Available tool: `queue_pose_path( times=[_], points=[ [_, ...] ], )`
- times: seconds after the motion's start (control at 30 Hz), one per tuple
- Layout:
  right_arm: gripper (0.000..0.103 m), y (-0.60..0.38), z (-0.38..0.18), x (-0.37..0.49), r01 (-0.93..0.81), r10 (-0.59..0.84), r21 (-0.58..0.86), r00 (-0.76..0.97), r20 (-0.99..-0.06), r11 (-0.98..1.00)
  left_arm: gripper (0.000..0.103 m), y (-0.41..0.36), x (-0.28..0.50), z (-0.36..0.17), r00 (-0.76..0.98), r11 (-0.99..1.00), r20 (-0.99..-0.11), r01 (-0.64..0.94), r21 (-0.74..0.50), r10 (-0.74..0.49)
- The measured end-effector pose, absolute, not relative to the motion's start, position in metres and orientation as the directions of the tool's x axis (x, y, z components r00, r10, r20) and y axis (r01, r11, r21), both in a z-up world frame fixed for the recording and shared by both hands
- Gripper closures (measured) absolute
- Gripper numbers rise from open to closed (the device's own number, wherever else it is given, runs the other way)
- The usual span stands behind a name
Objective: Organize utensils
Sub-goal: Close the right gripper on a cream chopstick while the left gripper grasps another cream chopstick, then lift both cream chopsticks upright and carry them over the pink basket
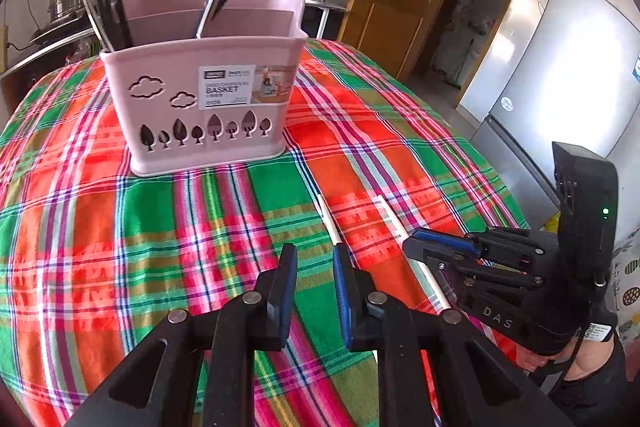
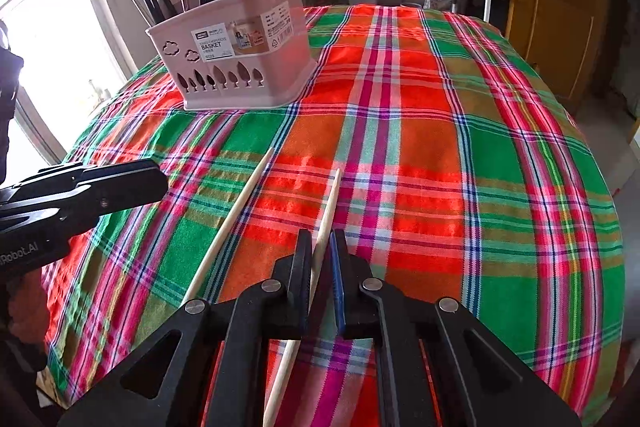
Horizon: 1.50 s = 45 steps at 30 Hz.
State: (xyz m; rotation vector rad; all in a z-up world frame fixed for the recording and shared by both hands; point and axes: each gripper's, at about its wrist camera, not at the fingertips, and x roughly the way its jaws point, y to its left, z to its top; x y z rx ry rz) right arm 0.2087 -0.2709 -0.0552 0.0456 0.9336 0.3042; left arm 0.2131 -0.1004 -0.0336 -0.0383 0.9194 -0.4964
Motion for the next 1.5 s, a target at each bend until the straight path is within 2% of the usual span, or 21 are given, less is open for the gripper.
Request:
queue_pose_path(
  times=[0.33, 0.5, 0.57, 0.77, 1.03, 1.17, 1.37, 1.43, 1.5],
  points=[
    [0.093, -0.292, -0.054, 0.212, -0.196, 0.250, 0.167, 0.563, -0.787, 0.966, 0.085, -0.141, 0.245, -0.059, 0.456, 0.900, -0.809, 0.391, -0.192, -0.371],
    [0.093, -0.294, -0.054, 0.225, -0.165, 0.233, 0.168, 0.567, -0.790, 0.972, 0.085, -0.154, 0.247, -0.062, 0.492, 0.904, -0.808, 0.414, -0.111, -0.325],
    [0.093, -0.294, -0.053, 0.229, -0.162, 0.229, 0.166, 0.566, -0.792, 0.973, 0.092, -0.155, 0.246, -0.062, 0.502, 0.904, -0.808, 0.419, -0.082, -0.307],
    [0.091, -0.292, -0.053, 0.241, -0.168, 0.217, 0.148, 0.552, -0.805, 0.975, 0.095, -0.136, 0.244, -0.061, 0.507, 0.912, -0.809, 0.402, -0.082, -0.297],
    [0.091, -0.291, -0.054, 0.258, -0.152, 0.212, 0.154, 0.531, -0.820, 0.976, 0.095, -0.120, 0.249, -0.059, 0.495, 0.917, -0.818, 0.387, -0.094, -0.293],
    [0.092, -0.288, -0.054, 0.261, -0.153, 0.199, 0.138, 0.525, -0.827, 0.978, 0.087, -0.128, 0.251, -0.057, 0.487, 0.902, -0.830, 0.429, -0.044, -0.272],
    [0.096, -0.287, -0.053, 0.263, -0.160, 0.199, 0.134, 0.521, -0.830, 0.978, 0.087, -0.138, 0.260, -0.057, 0.481, 0.902, -0.837, 0.430, -0.033, -0.260],
    [0.097, -0.287, -0.053, 0.264, -0.163, 0.207, 0.142, 0.520, -0.828, 0.976, 0.088, -0.142, 0.262, -0.057, 0.482, 0.904, -0.839, 0.428, -0.024, -0.251],
    [0.098, -0.287, -0.052, 0.263, -0.167, 0.218, 0.151, 0.522, -0.825, 0.974, 0.095, -0.146, 0.263, -0.057, 0.484, 0.904, -0.843, 0.428, -0.005, -0.234]
  ],
)
